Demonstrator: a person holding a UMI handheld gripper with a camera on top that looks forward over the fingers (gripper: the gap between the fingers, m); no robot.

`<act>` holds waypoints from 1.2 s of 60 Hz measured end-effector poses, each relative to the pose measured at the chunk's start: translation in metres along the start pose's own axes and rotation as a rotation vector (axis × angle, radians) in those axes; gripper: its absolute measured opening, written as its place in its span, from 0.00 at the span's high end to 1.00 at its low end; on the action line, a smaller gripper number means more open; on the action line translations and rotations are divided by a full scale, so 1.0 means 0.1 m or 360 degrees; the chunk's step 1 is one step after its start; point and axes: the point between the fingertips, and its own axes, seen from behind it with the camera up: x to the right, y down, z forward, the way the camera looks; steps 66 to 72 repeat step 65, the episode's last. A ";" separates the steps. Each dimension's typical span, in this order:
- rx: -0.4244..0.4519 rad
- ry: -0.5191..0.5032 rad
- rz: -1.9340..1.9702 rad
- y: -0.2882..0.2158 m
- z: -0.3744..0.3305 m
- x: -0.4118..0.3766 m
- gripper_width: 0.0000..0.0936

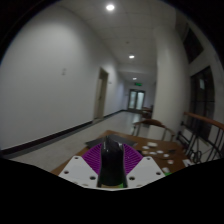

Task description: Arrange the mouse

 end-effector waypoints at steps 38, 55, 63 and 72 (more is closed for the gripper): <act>-0.0586 0.0374 0.0282 1.90 0.17 1.61 0.67; -0.0550 0.0166 0.0176 1.64 -0.30 1.50 0.09; -0.0508 0.0055 0.0345 1.56 -0.87 1.39 0.09; -0.0495 0.0036 0.0379 1.55 -1.02 1.37 0.09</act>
